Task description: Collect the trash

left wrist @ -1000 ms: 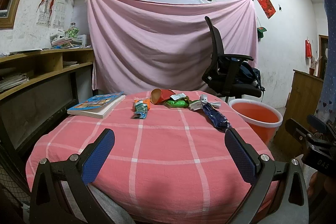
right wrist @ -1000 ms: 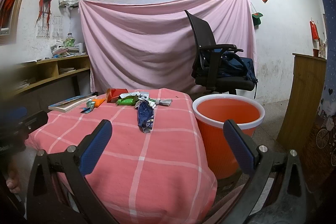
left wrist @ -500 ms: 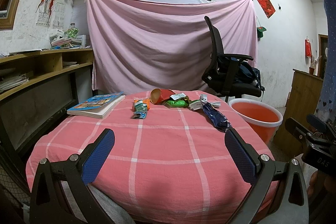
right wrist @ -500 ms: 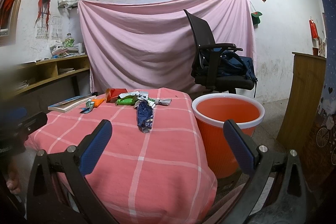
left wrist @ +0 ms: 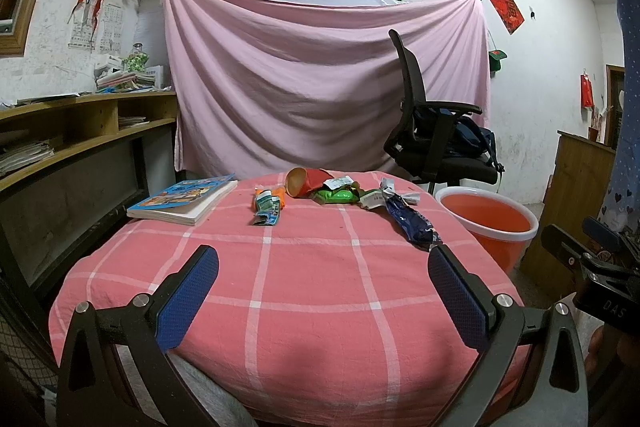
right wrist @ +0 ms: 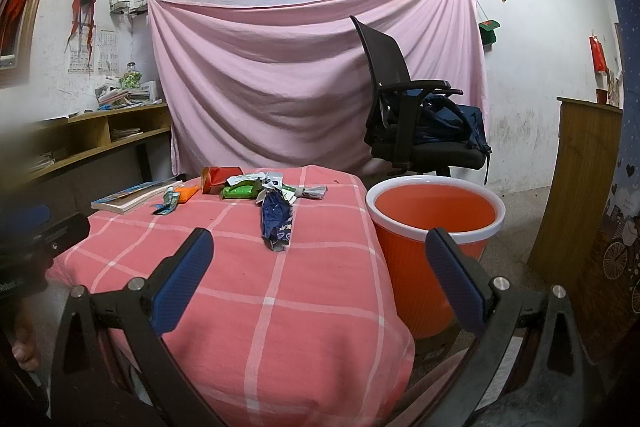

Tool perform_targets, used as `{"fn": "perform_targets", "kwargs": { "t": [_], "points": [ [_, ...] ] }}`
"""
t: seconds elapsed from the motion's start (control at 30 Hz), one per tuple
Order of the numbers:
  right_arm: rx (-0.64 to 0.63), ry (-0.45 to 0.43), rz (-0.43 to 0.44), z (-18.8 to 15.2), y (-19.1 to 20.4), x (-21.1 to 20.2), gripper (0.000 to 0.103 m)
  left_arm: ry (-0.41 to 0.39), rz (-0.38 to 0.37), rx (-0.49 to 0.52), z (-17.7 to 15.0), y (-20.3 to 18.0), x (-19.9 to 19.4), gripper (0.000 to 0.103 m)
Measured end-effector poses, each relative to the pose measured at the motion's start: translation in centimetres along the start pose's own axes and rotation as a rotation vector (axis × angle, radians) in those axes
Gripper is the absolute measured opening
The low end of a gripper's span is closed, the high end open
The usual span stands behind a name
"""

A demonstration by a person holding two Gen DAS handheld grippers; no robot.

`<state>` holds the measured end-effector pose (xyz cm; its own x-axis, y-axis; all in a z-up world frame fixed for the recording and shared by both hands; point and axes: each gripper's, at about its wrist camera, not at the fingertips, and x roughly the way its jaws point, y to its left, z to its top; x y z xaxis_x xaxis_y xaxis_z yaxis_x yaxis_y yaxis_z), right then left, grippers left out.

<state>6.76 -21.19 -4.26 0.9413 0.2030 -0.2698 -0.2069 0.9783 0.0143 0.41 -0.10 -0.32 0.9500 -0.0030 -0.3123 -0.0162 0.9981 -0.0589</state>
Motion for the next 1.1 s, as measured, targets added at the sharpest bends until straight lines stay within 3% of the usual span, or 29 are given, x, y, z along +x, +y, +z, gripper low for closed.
{"fn": "perform_targets", "kwargs": {
  "t": [1.1],
  "points": [
    [0.001,0.009,0.0,-0.7,0.3,1.0,0.103,0.003,0.0,0.0,0.1,0.1,0.0,0.102]
  ]
}}
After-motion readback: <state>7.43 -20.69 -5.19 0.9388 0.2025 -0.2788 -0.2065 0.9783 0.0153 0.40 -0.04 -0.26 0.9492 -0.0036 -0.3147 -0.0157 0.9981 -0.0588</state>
